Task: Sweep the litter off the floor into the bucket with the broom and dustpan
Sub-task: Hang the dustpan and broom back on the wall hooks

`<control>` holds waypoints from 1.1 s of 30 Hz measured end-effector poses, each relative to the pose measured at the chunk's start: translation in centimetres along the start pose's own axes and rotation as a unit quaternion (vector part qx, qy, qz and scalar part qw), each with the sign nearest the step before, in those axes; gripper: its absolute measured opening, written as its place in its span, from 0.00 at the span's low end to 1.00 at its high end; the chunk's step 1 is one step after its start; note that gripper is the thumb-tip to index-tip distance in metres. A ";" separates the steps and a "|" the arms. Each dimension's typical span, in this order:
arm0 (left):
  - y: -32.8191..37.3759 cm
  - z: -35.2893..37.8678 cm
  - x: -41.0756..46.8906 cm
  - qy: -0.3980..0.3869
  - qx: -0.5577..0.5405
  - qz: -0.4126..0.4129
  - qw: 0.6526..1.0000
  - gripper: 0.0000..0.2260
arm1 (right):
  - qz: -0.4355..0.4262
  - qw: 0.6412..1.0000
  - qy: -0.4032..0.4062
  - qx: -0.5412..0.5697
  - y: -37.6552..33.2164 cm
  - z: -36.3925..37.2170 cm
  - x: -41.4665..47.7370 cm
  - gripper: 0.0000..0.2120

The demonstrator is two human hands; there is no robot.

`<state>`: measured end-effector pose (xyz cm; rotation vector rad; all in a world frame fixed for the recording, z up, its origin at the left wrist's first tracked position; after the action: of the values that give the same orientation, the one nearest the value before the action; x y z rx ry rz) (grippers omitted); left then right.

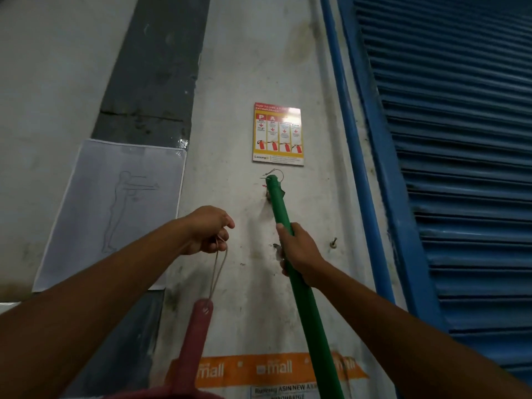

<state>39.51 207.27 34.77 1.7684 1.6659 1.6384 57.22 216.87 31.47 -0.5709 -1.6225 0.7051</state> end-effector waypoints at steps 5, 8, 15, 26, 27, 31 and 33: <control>1.8 0.0 0.5 0.063 0.015 0.017 0.998 0.12 | 0.045 0.997 -0.038 0.041 0.0 0.1 0.7 0.14; 3.6 0.4 0.3 0.083 0.036 0.033 0.995 0.12 | 0.042 0.997 -0.052 0.049 -0.3 0.1 0.9 0.11; 5.9 1.6 0.2 0.063 0.065 0.041 0.995 0.11 | -0.009 0.998 -0.015 0.062 -1.5 -0.4 1.3 0.14; 8.0 0.3 2.5 0.134 0.093 0.115 0.980 0.12 | 0.004 1.000 0.006 -0.005 -2.8 -1.7 1.7 0.12; 8.3 0.6 2.6 0.133 0.103 0.129 0.977 0.12 | 0.007 1.000 0.003 -0.007 -2.8 -1.9 1.6 0.12; 9.2 1.9 3.2 0.129 0.145 0.177 0.965 0.15 | 0.021 1.000 -0.002 -0.011 -2.7 -2.3 1.1 0.11; 9.7 2.6 3.6 0.117 0.155 0.195 0.961 0.17 | 0.024 1.000 -0.002 -0.018 -2.6 -2.6 1.1 0.12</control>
<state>46.10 208.13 43.10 2.2493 1.8514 1.8953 59.67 216.19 34.30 -0.6361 -1.6325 0.7151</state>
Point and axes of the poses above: each hand's wrist, its own x-axis towards the middle knuckle, its own z-axis out of the palm, y = z × x, the point moved 8 cm from there along x, towards the middle knuckle, and after that the axes turned 4 degrees about x, right-handed, at the moved point
